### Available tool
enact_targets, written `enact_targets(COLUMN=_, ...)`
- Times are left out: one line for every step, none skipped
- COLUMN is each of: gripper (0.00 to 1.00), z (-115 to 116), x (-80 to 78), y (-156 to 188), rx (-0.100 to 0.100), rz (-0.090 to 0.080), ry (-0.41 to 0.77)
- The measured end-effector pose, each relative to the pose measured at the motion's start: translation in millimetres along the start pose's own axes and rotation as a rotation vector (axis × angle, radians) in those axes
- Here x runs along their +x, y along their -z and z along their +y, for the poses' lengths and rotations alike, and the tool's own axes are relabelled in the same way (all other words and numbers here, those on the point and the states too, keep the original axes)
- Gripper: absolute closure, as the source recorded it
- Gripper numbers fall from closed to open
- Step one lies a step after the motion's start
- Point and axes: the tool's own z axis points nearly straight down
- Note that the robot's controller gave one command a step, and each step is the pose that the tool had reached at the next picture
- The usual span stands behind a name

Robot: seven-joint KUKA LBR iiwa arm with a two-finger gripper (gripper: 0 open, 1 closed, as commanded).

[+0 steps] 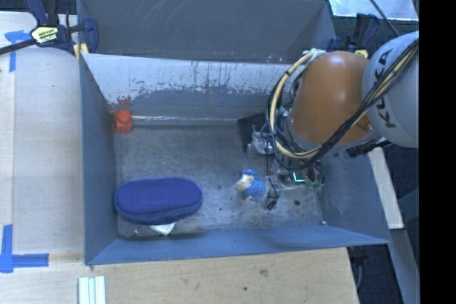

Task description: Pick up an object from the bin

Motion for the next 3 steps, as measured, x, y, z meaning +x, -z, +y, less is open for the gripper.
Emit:
enact_targets(gripper=0.0, z=-12, x=-5.0, y=-75, rx=0.0, rz=-0.001, ry=0.187)
enact_targets(gripper=1.0, z=-12, x=-5.3, y=-74, rx=0.0, rz=-0.002, ry=0.186)
enact_targets(gripper=1.0, z=-19, x=-7.0, y=98, rx=0.003, rz=-0.011, ry=0.424)
